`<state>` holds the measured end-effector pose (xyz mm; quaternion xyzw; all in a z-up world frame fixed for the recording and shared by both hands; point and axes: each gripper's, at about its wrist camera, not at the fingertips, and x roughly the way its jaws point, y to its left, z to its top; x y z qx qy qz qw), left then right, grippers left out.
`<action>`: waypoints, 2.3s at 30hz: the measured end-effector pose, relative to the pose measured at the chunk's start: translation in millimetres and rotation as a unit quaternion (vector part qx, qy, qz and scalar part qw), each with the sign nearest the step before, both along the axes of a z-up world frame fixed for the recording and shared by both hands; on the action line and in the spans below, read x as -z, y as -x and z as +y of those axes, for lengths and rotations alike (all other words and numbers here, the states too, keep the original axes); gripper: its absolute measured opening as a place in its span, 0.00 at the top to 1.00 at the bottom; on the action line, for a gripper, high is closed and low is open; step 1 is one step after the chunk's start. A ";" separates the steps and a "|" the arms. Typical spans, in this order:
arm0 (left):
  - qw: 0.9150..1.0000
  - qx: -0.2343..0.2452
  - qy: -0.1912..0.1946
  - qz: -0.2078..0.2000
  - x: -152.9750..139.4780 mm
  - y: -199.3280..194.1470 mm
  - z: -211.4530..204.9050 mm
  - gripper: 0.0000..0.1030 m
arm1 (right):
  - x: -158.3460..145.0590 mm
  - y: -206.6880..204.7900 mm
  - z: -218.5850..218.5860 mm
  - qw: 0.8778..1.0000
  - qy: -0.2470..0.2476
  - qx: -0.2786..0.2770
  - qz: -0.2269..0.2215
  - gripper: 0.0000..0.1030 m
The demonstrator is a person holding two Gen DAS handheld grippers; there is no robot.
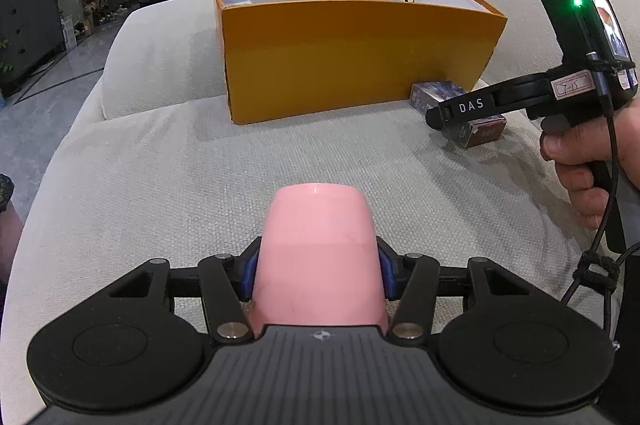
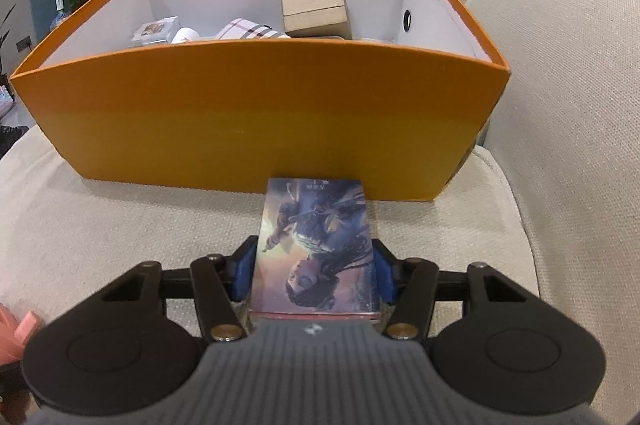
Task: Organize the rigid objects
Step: 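Grasp the picture card box with the right tool while the left tool grasps the pink cup, then carry the card box and pink cup over the orange box and lower them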
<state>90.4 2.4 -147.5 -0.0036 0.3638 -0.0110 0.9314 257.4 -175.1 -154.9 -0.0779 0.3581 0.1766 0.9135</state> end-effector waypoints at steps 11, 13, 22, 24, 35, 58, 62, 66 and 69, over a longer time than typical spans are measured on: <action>1.000 -0.007 0.003 -0.014 -17.4 5.5 7.7 0.40 | -10.6 10.5 -9.7 0.999 -0.030 0.016 0.034 0.45; 1.000 -0.007 0.004 -0.019 -21.8 6.0 8.9 0.40 | -15.4 15.2 -15.3 0.998 -0.043 0.026 0.040 0.45; 0.999 -0.002 0.015 -0.030 -43.9 8.8 9.7 0.40 | -40.2 52.5 -30.9 0.995 -0.084 0.034 0.042 0.45; 0.999 0.000 0.014 -0.035 -49.6 8.7 8.1 0.40 | -46.5 62.1 -30.1 0.995 -0.085 0.026 0.036 0.45; 0.998 0.025 0.004 -0.061 -94.5 -2.4 -3.6 0.40 | -81.6 88.5 -42.5 0.992 -0.115 0.016 0.059 0.45; 0.991 0.083 -0.041 -0.092 -136.1 -153.4 -25.3 0.40 | -171.3 0.8 -27.8 0.991 -0.126 -0.007 -0.033 0.45; 0.993 0.076 -0.033 -0.078 -126.8 -178.7 -19.3 0.40 | -163.0 -26.4 -19.2 0.993 -0.118 -0.011 -0.027 0.45; 0.994 0.074 -0.040 -0.063 -115.3 -202.3 -16.9 0.40 | -152.4 -58.6 -9.8 0.994 -0.110 -0.011 -0.013 0.45; 0.995 0.075 -0.040 -0.055 -110.7 -219.1 -17.1 0.40 | -149.0 -80.3 -3.2 0.995 -0.100 -0.013 -0.007 0.45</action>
